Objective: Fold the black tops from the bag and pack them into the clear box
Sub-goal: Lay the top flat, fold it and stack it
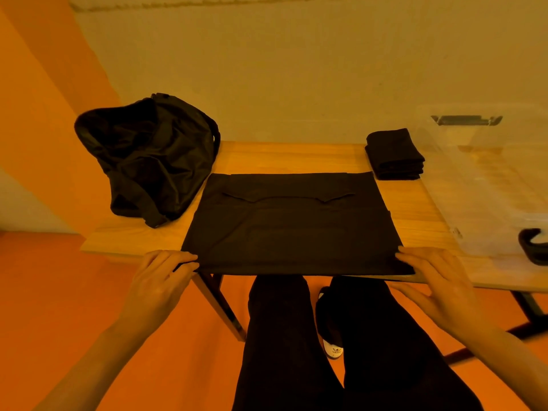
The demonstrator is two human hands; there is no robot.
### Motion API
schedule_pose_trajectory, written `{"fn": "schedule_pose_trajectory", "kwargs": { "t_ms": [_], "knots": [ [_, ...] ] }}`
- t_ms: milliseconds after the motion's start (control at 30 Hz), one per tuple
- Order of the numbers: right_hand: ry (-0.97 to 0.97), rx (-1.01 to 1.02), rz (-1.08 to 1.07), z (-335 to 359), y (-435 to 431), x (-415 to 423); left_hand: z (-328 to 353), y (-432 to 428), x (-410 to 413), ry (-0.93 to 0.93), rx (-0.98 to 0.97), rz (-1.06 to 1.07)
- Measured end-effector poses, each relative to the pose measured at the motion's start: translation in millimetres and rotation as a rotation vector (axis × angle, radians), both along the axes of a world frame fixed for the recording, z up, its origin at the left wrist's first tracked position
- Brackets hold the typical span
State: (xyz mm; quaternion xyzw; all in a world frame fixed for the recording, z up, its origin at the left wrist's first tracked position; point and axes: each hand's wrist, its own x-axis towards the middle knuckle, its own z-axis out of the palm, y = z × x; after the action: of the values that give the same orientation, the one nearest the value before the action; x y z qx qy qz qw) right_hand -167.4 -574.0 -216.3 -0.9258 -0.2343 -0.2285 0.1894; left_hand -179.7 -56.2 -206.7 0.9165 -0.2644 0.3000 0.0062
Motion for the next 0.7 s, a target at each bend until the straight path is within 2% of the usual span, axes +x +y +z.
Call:
{"fn": "schedule_pose_trajectory", "kwargs": {
  "t_ms": [67,267,500,700],
  "knots": [
    [0.037,-0.007,0.01,-0.3,1.2,2.5,-0.3,0.4,0.8,0.041,-0.021,-0.008],
    [-0.042,-0.012,0.048,5.9,-3.5,-5.0,-0.9,2.0,0.7,0.121,-0.051,-0.007],
    [0.011,0.01,0.045,28.1,-13.4,-10.3,20.6,2.4,-4.8,0.066,-0.118,-0.021],
    [0.108,0.217,-0.03,72.4,-6.3,2.7,58.8,-5.0,4.2,0.044,-0.244,0.014]
  ]
}}
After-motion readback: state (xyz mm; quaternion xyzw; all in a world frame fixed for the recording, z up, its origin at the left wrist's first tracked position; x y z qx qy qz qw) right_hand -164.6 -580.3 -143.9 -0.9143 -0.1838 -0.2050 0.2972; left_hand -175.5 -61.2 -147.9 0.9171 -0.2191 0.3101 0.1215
